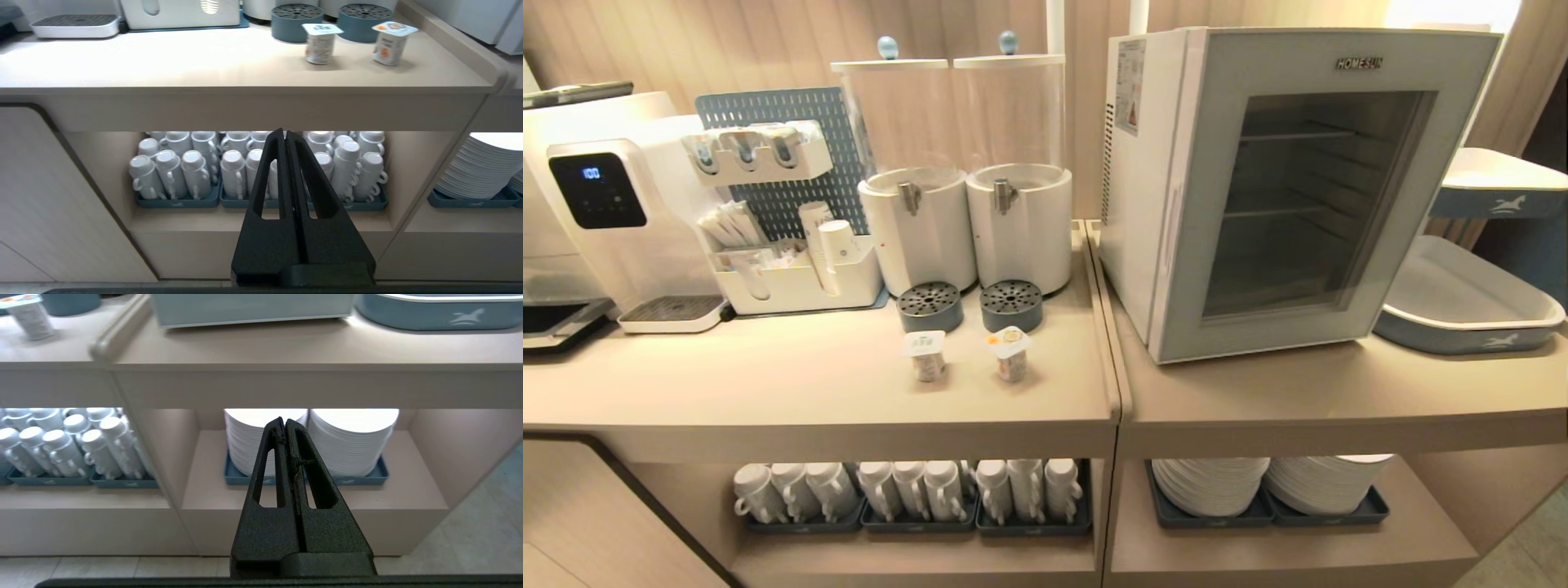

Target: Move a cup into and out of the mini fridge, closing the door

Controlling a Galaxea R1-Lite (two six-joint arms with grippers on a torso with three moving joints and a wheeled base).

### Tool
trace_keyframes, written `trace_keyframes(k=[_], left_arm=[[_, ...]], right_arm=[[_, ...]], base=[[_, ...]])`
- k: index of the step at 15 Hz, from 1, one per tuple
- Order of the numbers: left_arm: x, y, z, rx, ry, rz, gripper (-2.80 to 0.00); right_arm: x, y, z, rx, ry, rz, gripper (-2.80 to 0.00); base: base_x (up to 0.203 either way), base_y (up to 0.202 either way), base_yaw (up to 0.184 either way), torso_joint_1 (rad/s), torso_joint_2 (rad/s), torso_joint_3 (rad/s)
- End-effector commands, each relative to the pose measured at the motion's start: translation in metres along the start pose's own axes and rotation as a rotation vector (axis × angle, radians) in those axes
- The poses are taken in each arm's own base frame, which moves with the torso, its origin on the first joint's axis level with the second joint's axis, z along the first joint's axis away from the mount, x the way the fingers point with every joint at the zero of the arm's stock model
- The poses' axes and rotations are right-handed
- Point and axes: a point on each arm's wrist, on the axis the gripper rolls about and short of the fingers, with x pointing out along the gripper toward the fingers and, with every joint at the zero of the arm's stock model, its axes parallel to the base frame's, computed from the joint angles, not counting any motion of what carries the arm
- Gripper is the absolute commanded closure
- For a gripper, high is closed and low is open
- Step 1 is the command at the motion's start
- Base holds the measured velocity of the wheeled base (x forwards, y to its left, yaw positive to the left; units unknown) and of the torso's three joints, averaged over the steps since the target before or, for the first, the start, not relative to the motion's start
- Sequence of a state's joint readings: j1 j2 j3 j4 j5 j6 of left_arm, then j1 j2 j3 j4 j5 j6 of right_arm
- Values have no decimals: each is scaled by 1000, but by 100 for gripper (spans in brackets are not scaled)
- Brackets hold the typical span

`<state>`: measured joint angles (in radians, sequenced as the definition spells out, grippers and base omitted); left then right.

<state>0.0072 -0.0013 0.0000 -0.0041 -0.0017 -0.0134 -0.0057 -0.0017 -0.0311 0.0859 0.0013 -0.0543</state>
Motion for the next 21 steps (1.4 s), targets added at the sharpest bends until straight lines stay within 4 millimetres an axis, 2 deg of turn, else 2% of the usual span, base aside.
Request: trace_keyframes(k=[1,15,21], left_arm=[[0,0,0,0,1,1,0],[0,0,0,0,1,1,0],[0,0,0,0,1,1,0]], right_arm=[[0,0,0,-1,1,1,0],[0,0,0,1,1,0,0],[0,0,0,-3,0,1,0]], base=[[0,190,4,0,7,5],[0,190,2,2,1,3],[0,38,0,0,0,2]])
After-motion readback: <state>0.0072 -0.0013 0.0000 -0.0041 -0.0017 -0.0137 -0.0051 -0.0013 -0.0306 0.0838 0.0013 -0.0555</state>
